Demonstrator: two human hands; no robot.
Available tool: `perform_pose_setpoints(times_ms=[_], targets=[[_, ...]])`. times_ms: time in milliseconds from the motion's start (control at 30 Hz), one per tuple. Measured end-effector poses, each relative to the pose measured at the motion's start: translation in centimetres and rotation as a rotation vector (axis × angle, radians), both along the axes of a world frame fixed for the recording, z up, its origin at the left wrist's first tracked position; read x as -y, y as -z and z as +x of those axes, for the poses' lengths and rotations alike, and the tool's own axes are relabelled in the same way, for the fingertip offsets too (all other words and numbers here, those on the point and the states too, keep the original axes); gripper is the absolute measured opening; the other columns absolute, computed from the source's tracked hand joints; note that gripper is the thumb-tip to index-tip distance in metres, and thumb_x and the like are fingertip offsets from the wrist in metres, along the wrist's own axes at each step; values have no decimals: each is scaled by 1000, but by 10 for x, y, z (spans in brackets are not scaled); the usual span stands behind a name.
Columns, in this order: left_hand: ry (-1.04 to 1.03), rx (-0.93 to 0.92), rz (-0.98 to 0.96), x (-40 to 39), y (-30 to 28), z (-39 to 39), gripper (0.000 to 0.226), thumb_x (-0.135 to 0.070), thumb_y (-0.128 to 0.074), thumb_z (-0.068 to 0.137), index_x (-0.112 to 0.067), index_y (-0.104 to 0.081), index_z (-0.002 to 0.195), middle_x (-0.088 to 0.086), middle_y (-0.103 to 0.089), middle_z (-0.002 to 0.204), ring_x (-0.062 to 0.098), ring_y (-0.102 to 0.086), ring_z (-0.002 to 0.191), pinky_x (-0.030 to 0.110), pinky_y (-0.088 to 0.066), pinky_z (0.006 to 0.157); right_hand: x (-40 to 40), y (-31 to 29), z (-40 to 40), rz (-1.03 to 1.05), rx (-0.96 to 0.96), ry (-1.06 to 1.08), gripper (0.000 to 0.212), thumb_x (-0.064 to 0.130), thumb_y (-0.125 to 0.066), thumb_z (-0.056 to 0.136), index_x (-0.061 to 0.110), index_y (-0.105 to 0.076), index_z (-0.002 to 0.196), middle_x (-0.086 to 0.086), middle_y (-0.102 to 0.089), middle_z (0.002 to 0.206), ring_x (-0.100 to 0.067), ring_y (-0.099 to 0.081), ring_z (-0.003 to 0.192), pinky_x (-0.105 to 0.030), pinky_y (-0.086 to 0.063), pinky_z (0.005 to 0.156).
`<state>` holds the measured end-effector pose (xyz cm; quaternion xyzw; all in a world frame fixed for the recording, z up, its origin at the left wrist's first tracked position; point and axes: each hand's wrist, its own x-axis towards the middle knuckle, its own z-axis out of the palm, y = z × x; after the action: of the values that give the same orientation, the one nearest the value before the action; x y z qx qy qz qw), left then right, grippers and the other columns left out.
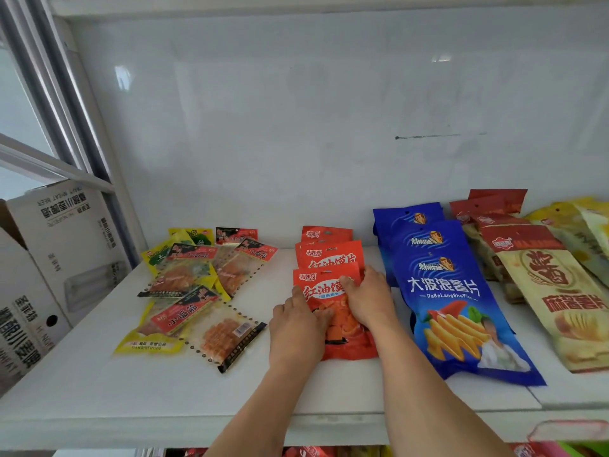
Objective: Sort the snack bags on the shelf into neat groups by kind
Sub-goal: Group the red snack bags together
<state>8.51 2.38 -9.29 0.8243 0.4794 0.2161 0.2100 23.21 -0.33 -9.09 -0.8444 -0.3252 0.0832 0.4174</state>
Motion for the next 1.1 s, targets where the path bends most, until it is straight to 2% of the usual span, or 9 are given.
perform_pose_setpoints(times_ms=[167,333,400,500,600,733,867,967,1100], targets=[[1,-40,53,2,-2,0,73,-56,-44,101,-12,-25,157,7,-52,146,27,-47,130,38,-39,107,0,-4,-2,-23,20,26,52,47,-57,97,12,-49,135,-12,-54,131,-31,-56,121,-44,-51,96],[2,57,38,7,-6,-5,62,-50,-49,102,-13,-36,149,8,-50,139,27,-51,125,39,-45,103,6,-14,-6,-48,95,38,58,50,-55,97,11,-46,139,-13,-51,136,-31,-52,125,-44,-48,98],[2,96,43,9,-10,-9,55,-47,-49,103,-13,-40,145,8,-48,138,27,-51,124,38,-45,102,9,-21,-10,-48,163,46,61,51,-53,97,11,-44,142,-13,-48,139,-32,-47,129,-44,-44,101],[-23,90,94,8,-19,-19,56,-44,-45,105,-12,-38,151,7,-44,146,27,-46,132,36,-40,106,8,-33,-23,-10,259,39,62,48,-49,100,11,-40,148,-14,-43,148,-32,-39,138,-45,-36,111],[-87,75,124,-3,-26,-38,55,-41,-42,106,-13,-36,153,7,-40,154,27,-40,140,39,-38,111,-3,-43,-44,51,327,-53,57,43,-46,102,12,-39,150,-12,-40,154,-29,-33,143,-42,-30,117],[-226,18,156,-34,-30,-74,52,-43,-43,105,-13,-45,148,9,-45,151,30,-41,138,41,-35,111,-28,-50,-79,59,247,-243,51,40,-46,103,13,-43,147,-11,-45,148,-29,-41,138,-40,-35,112],[-346,-17,153,-73,-28,-112,54,-46,-46,103,-12,-50,144,12,-46,151,34,-37,140,44,-31,113,-62,-38,-121,-84,190,-426,55,45,-45,102,14,-41,148,-13,-47,146,-32,-47,133,-40,-41,107],[-397,-20,135,-102,-25,-138,58,-49,-46,101,-15,-48,148,10,-42,156,34,-29,145,45,-26,117,-88,-25,-150,-160,104,-415,60,50,-43,101,13,-39,148,-16,-44,146,-36,-45,133,-41,-41,106],[-415,-18,90,-141,-24,-164,58,-51,-41,101,-15,-49,146,10,-39,156,34,-26,145,47,-24,118,-115,-16,-172,-218,86,-255,70,59,-41,98,13,-31,152,-16,-41,150,-37,-39,137,-45,-35,109]])
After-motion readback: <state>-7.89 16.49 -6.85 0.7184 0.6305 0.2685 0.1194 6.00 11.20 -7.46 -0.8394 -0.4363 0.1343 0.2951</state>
